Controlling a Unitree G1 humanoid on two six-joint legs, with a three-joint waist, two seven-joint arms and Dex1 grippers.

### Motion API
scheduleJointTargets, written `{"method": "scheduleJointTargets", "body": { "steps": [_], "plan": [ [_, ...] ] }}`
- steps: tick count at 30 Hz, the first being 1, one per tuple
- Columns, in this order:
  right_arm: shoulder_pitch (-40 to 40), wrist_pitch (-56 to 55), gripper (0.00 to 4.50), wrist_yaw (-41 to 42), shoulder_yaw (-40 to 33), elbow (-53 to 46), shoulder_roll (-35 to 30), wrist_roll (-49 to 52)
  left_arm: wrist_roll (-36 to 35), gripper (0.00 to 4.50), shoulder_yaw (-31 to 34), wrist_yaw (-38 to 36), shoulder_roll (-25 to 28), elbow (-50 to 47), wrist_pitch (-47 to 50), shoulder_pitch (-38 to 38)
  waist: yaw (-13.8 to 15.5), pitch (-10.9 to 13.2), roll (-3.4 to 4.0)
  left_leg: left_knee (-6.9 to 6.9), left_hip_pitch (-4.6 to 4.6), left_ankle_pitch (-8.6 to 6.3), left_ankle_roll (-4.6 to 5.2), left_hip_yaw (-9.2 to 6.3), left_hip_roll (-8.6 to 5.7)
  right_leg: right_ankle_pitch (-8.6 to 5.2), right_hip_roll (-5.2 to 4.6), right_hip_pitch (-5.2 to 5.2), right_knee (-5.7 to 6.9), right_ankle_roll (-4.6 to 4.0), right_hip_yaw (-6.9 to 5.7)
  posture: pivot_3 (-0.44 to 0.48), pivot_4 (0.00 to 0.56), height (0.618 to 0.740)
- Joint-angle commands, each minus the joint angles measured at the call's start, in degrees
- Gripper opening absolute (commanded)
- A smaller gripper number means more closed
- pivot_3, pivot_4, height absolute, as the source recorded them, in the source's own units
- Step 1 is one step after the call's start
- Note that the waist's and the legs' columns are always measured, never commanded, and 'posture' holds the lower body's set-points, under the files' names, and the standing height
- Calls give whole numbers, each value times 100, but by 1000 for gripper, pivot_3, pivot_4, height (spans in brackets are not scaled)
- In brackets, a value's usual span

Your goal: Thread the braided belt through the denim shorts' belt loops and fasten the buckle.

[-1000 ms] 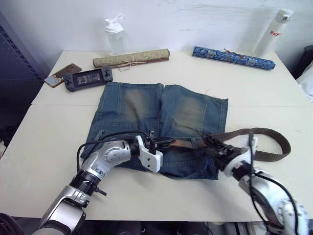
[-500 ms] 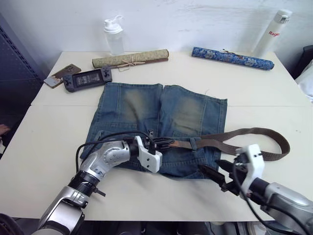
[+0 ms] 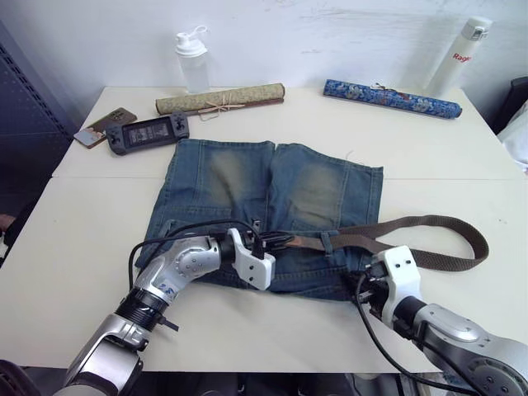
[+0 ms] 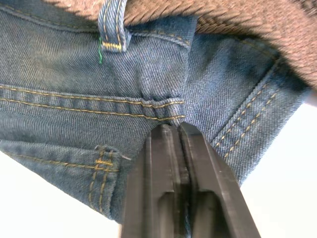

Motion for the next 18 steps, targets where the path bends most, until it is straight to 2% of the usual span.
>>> {"method": "scheduleJointTargets", "body": {
  "steps": [1,7,12,18],
  "plan": [
    [33,128,99,90,-454,316,-172,-432,101,117,13,-15,55,-229,119,2,1,0,0,0,0,0,0,0,0,0,0,0,0,0,0,0,150,717],
    [-372,18,99,403,-1103,1006,-404,-997,581,117,142,345,153,-595,144,10,77,3,-3,45,-15,-28,29,-1,-5,1,2,2,8,2,-2,0,150,717],
    [-690,20,99,826,-1207,1379,-605,-1395,652,117,152,419,164,-782,299,97,124,5,-3,61,-24,-36,30,7,-8,4,1,1,2,8,-2,0,150,717],
    [-814,466,99,975,-1224,1089,-220,-1151,725,117,96,487,127,-769,387,45,123,6,-3,59,-23,-36,27,7,-2,4,0,0,3,8,-3,0,150,717]
  ]
}}
